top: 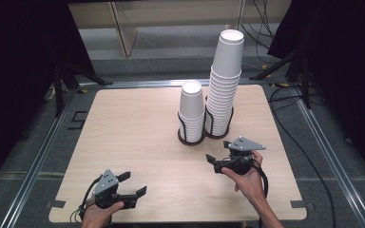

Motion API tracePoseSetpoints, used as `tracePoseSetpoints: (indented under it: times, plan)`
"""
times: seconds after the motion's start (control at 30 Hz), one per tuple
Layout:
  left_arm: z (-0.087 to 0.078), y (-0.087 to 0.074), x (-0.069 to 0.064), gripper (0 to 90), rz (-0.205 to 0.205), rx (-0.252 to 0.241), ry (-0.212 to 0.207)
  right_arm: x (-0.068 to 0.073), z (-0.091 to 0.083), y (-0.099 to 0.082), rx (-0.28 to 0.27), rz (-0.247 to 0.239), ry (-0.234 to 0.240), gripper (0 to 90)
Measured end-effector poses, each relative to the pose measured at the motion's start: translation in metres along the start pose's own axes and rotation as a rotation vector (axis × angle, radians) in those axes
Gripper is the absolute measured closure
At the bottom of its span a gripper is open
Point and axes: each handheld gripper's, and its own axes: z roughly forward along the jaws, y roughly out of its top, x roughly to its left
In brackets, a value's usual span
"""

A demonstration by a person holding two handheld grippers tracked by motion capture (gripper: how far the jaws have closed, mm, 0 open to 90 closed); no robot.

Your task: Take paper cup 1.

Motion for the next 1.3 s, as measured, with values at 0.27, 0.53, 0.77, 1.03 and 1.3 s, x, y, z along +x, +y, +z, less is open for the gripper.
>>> tracePoseSetpoints:
  times: [0.27, 0.53, 0.77, 1.03, 1.3]
  plan:
    - [-0.002, 0.001, 0.0, 14.4, 0.001, 0.004, 0.02, 0.002, 0.004, 0.011, -0.003, -0.034, 0.015, 15.6]
    - [-0.001, 0.001, 0.0, 14.4, 0.002, -0.001, 0.014, 0.008, 0.01, 0.029, -0.008, -0.062, 0.016, 15.9]
    - [-0.003, 0.001, 0.001, 14.5, -0.001, 0.005, 0.031, 0.01, 0.015, 0.05, -0.043, -0.064, 0.009, 16.0]
    - [-0.003, 0.001, 0.001, 14.4, 0.001, 0.006, 0.029, 0.007, 0.021, 0.076, -0.091, -0.078, -0.015, 16.3]
    - [-0.002, 0.001, 0.001, 14.5, -0.006, 0.0, 0.022, 0.007, 0.025, 0.095, -0.124, -0.064, -0.014, 17.3]
